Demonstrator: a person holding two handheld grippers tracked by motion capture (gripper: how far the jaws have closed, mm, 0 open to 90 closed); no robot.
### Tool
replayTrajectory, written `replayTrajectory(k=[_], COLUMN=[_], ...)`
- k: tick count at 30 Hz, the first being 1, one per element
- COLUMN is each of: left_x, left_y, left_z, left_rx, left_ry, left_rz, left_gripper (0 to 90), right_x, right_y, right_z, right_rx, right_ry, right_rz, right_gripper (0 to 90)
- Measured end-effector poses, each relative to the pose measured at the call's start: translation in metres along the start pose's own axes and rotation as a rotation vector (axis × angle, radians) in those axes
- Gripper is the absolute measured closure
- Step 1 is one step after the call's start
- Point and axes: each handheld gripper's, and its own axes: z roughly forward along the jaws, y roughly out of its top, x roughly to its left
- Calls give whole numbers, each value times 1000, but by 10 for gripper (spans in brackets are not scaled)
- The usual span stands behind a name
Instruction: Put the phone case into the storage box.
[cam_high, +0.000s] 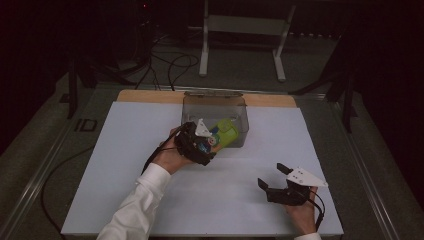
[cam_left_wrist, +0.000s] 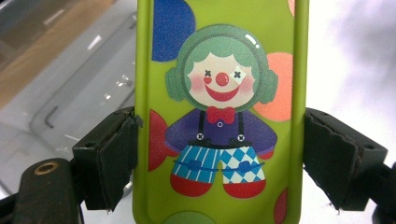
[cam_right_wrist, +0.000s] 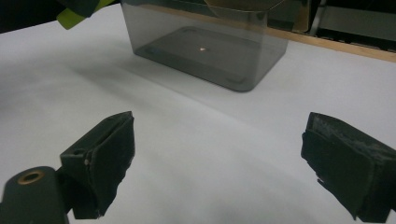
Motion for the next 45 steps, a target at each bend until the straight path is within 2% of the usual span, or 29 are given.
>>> replayTrajectory(k=[9, 12, 16, 23, 37, 45], left_x=[4, 5, 7, 9, 7, 4], left_y=[-4, -5, -7, -11, -19, -21], left_z=[-8, -9, -11, -17, -20, -21], left_rx=[-55, -72, -100, -160, -231, -264], left_ry=[52, 77, 101, 145, 195, 218], left_rz=[-52, -68, -96, -146, -219, -240], left_gripper=[165, 164, 164, 164, 164, 164], right_x=[0, -1, -1, 2, 11, 17], right_y=[2, 3, 9, 22, 48, 61], right_z=[1, 1, 0, 4, 21, 32], right_rx=[3, -10, -25, -32, -49, -57], right_ry=[3, 15, 27, 47, 94, 134], right_rz=[18, 38, 59, 62, 96, 126], right_gripper=[97, 93, 93, 93, 93, 93])
